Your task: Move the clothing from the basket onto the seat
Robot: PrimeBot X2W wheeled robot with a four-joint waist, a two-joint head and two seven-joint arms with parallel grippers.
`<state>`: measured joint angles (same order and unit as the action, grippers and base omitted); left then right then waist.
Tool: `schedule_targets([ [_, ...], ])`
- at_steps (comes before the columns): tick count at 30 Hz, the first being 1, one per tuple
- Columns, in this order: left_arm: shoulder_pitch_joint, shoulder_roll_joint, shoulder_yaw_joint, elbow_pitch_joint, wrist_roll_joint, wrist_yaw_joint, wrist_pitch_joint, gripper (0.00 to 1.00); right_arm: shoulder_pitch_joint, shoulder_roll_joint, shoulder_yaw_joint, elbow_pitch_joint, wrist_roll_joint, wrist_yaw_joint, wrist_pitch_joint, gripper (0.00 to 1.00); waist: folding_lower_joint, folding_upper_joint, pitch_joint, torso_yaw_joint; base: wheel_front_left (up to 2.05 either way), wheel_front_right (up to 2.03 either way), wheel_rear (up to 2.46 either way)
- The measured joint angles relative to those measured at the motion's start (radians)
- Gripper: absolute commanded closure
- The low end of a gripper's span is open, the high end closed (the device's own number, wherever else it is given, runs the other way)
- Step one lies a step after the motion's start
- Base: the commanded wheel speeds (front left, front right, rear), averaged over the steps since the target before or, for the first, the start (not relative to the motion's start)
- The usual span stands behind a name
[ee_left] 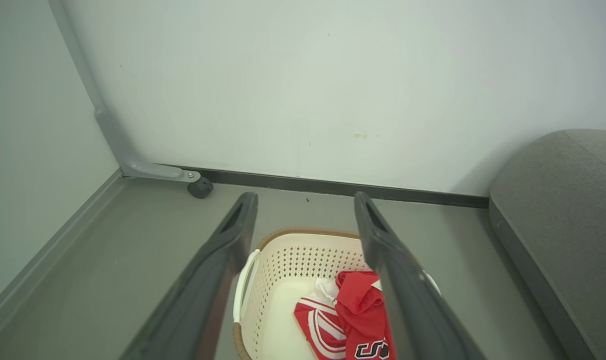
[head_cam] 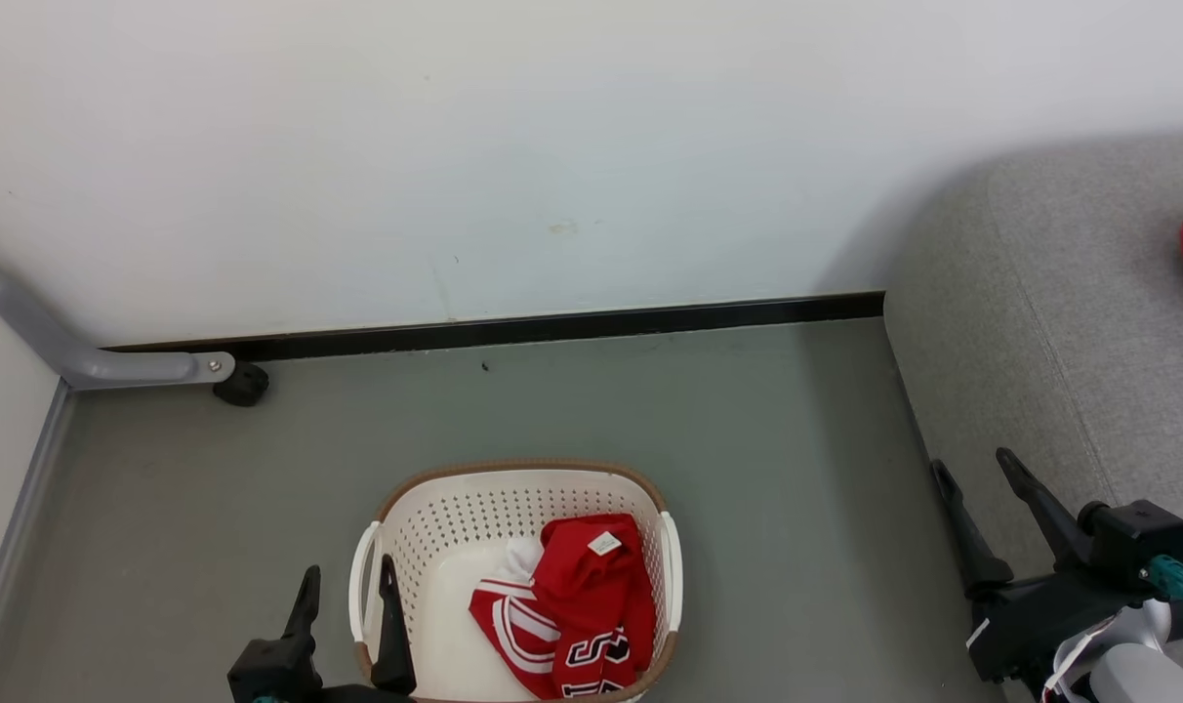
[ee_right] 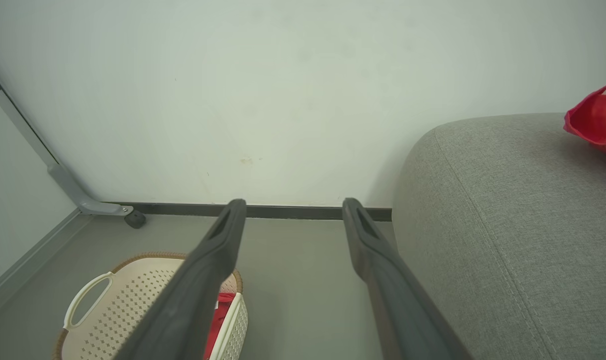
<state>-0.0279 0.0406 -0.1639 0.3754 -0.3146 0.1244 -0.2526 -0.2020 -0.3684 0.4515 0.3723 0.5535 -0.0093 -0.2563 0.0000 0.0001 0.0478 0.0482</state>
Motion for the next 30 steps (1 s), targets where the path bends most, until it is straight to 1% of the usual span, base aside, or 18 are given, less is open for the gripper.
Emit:
schedule_targets([
  [11,0.015,0.002,-0.047,-0.014,-0.005,0.000,0.000,0.00,0.010,0.000,-0.037,-0.028,-0.011,0.002,0.000,0.00,0.0000,0.0000,0.025,-0.005,0.00,0.00,0.00],
  [16,0.014,0.003,-0.080,-0.015,-0.014,0.000,0.000,0.00,0.010,-0.010,-0.067,-0.052,-0.019,0.011,0.000,0.00,0.0000,0.0000,0.057,-0.006,0.00,0.00,0.00],
  [21,0.005,0.005,-0.140,-0.022,-0.053,0.000,0.000,0.00,0.006,-0.032,-0.095,-0.083,-0.027,0.028,0.000,0.00,0.0000,0.0000,0.102,-0.006,0.00,0.00,0.00],
  [24,-0.027,0.005,-0.183,-0.031,-0.071,0.000,0.000,0.00,0.000,-0.050,-0.108,-0.105,-0.041,0.038,0.000,0.00,0.0000,0.0001,0.135,-0.006,0.00,0.00,0.00],
  [27,-0.063,0.005,-0.224,-0.037,-0.100,0.000,0.000,0.00,-0.030,-0.071,-0.129,-0.120,-0.044,0.054,0.000,0.00,0.0001,0.0000,0.171,-0.006,0.00,0.00,0.00],
  [30,-0.095,0.005,-0.265,-0.036,-0.126,0.000,0.000,0.00,-0.060,-0.091,-0.151,-0.144,-0.047,0.063,0.000,0.00,0.0001,0.0000,0.210,-0.007,0.00,0.00,0.00],
])
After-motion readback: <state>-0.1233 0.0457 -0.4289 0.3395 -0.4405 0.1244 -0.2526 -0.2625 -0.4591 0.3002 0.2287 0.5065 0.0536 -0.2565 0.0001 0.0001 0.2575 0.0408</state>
